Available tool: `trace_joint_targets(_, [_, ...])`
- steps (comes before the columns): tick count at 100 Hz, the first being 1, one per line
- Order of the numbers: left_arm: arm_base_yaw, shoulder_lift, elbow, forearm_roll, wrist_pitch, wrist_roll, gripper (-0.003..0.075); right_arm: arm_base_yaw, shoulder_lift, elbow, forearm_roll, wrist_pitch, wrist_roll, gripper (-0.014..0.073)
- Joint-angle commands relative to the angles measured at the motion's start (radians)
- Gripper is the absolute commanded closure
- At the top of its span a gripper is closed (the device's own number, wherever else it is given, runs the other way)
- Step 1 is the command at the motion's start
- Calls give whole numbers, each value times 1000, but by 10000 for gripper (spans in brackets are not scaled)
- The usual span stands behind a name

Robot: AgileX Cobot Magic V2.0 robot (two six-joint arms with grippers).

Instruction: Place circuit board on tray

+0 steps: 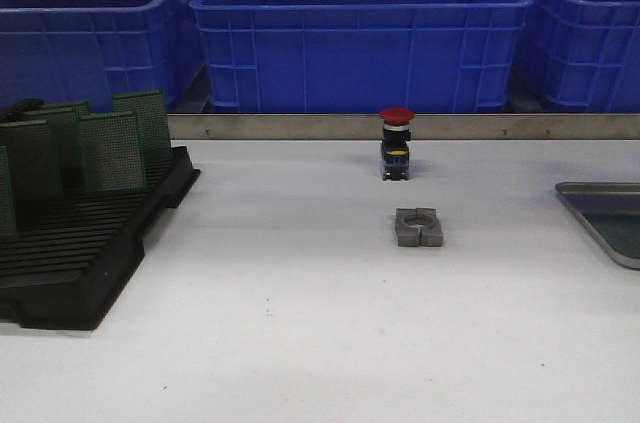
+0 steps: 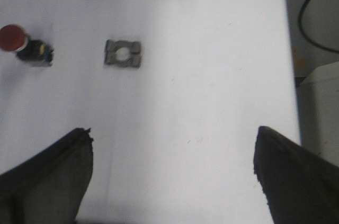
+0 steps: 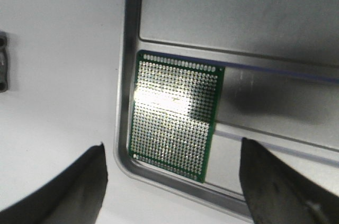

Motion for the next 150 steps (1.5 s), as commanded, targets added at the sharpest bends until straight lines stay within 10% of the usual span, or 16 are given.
trace_joint_targets(1, [46, -42, -51, 32, -3, -9, 142, -5, -59, -26, 23, 8, -4, 51])
trace_joint_targets(30, [175, 3, -58, 307, -9, 12, 142, -5, -59, -26, 24, 0, -4, 51])
trace_joint_targets(150, [195, 254, -58, 413, -352, 186, 142, -5, -59, -26, 25, 13, -4, 51])
